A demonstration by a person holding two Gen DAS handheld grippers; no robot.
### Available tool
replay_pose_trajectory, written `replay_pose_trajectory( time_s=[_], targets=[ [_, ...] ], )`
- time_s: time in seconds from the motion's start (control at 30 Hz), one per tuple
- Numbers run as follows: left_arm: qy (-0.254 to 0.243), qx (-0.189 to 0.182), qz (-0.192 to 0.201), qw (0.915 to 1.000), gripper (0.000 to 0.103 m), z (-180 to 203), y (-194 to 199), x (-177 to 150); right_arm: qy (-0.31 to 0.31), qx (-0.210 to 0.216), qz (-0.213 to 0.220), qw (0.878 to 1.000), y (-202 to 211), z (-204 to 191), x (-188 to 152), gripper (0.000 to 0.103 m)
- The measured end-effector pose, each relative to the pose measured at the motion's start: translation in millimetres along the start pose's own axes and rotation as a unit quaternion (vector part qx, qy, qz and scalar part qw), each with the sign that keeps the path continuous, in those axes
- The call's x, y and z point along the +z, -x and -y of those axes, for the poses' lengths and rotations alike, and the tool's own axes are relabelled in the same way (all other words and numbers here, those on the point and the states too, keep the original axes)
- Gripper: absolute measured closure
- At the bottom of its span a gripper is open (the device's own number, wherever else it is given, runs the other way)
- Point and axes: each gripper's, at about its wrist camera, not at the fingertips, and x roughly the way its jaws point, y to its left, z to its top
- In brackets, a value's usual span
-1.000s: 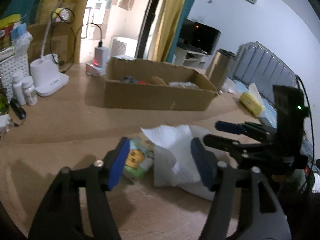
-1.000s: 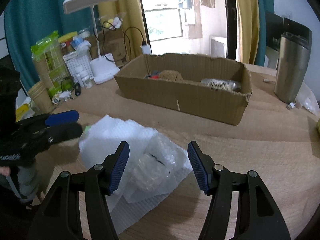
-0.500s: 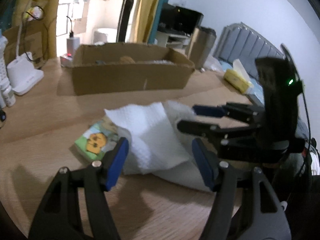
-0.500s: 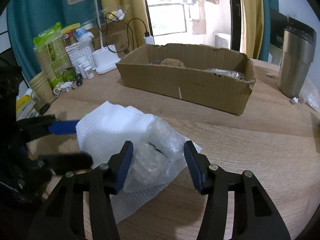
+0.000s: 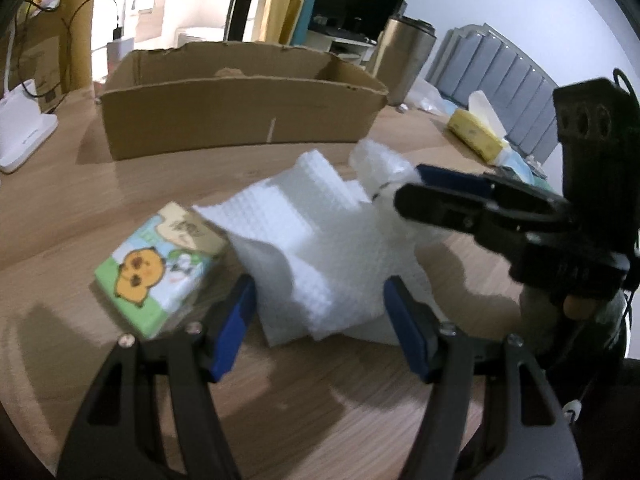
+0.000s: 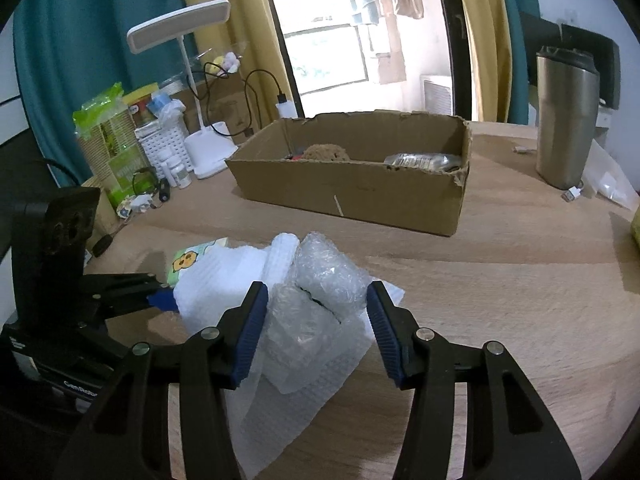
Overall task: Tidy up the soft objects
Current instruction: 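Grasp the white waffle towel with the left tool while the right tool grasps the bubble-wrapped item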
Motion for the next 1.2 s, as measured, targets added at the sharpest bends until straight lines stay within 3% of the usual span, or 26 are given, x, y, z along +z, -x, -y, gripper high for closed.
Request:
replay_pose_trajectory(
  time_s=[0.13,0.2,0.43,0.73,1.0,1.2],
  targets=[
    [-0.003,-0.014,-0.002,0.9999,0.039,1,-2,4,0.0,0.01,-0.007,1.0,-2,-1,-3,0.049],
    [-0.005,-0.018,0.001,0.9998,0.059,2,-1,4,-0.001,0.01,-0.007,1.0,-3,-1,-4,0.049],
    [-0.009,-0.017,0.012,0.9997,0.089,1,5,2,-0.011,0.001,0.004,1.0,5,7,-2,0.049],
    [-0.015,-0.004,0.06,0.9981,0.092,-7,38,8,-0.02,-0.017,0.02,0.999,17,20,1,0.048],
    [-0.012,0.003,0.091,0.9958,0.092,-15,65,16,-0.006,-0.013,0.008,1.0,13,14,-2,0.048],
    [-0.006,0.02,0.109,0.9938,0.092,-23,78,24,-0.011,-0.019,0.038,0.999,28,18,6,0.048]
  ],
)
